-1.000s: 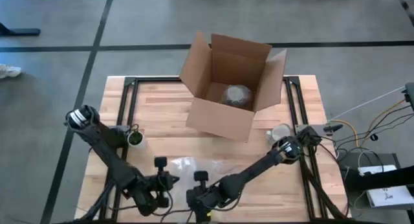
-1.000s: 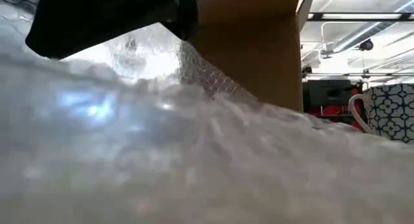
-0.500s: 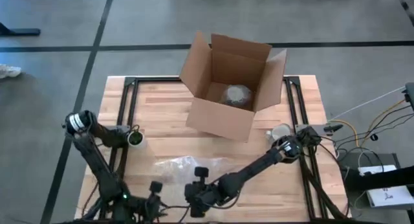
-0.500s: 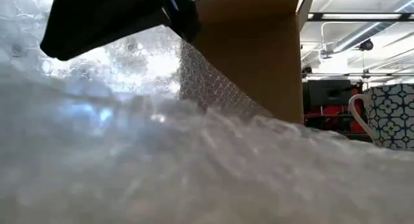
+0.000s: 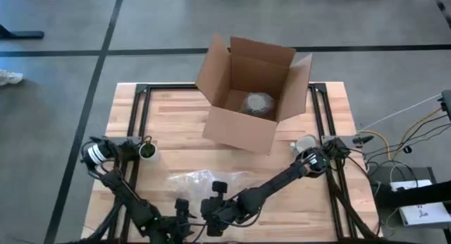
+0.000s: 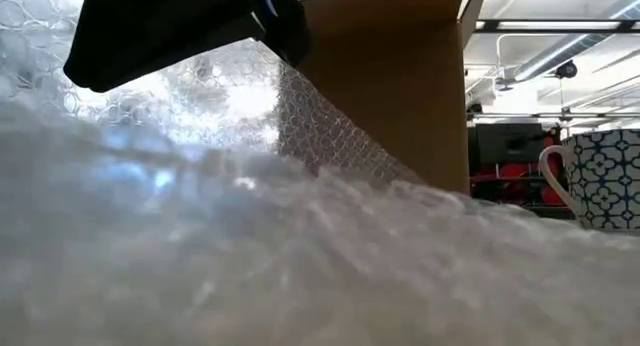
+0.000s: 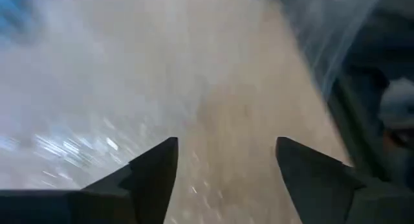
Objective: Wrap mug
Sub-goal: Wrap the blue patterned mug with the bubble wrap
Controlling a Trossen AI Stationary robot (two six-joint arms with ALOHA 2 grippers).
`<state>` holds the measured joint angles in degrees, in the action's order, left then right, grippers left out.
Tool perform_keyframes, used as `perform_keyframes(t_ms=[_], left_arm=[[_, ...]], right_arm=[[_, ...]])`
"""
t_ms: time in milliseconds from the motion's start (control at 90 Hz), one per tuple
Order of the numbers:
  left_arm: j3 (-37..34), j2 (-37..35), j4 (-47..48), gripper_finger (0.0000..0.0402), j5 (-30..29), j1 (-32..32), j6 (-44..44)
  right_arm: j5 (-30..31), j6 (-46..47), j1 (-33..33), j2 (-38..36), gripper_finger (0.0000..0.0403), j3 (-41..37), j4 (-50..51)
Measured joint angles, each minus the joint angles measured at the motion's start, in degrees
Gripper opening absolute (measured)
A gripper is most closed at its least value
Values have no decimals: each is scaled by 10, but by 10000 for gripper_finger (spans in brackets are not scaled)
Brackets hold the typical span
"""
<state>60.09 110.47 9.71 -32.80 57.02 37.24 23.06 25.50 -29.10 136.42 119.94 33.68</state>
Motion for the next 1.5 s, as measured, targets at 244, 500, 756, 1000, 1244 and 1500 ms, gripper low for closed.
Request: perform_keyframes(t_ms=[244, 500, 756, 1000, 1244, 1500], left_arm=[[4, 41, -8, 197, 17, -16, 48], [2, 22, 6, 14, 11, -24, 44], [-2, -115, 54, 10, -42, -35, 31], [-20, -310, 82, 5, -128, -48, 32], [-116, -469, 84, 7, -218, -81, 67], [-264, -560, 81, 74, -83, -125, 169]], right_arm=[[-92, 4, -10, 0, 0, 44, 120], [-127, 50, -41, -1, 0, 75, 283], [-128, 81, -53, 20, 0, 30, 247], [-219, 91, -56, 46, 0, 10, 230], [-319, 120, -69, 36, 0, 7, 265], [-383, 190, -97, 20, 0, 6, 399]])
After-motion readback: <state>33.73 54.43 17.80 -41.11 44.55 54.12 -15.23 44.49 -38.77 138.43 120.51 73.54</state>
